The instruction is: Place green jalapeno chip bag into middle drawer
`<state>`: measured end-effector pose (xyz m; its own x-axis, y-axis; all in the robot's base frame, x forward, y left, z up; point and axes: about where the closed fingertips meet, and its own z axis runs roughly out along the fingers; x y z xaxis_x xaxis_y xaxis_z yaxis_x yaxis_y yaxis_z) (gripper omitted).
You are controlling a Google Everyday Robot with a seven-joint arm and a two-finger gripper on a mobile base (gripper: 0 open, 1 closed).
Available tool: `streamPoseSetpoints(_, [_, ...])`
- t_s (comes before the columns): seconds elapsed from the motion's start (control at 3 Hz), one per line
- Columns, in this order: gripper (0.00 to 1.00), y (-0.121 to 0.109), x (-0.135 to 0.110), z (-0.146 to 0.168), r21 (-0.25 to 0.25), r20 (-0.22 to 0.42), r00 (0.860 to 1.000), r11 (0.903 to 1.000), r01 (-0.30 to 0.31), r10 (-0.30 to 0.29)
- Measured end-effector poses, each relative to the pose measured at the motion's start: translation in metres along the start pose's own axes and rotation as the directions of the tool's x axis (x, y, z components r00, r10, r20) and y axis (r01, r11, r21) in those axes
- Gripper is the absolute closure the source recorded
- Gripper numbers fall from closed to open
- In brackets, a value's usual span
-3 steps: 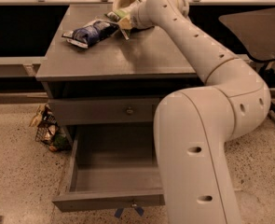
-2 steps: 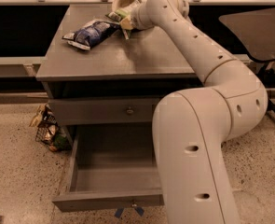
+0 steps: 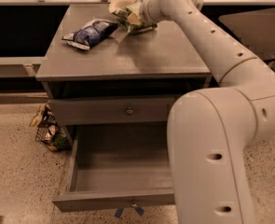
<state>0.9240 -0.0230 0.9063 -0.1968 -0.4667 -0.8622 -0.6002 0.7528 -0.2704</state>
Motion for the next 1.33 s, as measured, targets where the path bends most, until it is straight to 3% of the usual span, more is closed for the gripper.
streamPoseSetpoints(0.33, [1.0, 0.003, -0.011, -0.057, -0.052, 0.018, 0.998, 0.9973, 0.053, -0.052])
streamPoseSetpoints(0.67, [1.0, 0.029, -0.008, -0.12, -0.151, 0.029, 0.992, 0.9808, 0.124, -0.121])
streamPoseSetpoints(1.0, [1.0, 0.071, 0.012, -0.174, -0.276, 0.046, 0.973, 0.9327, 0.232, -0.228])
streamPoseSetpoints(1.33, [1.0, 0.075, 0.02, -0.177, -0.29, 0.055, 0.959, 0.9151, 0.281, -0.277])
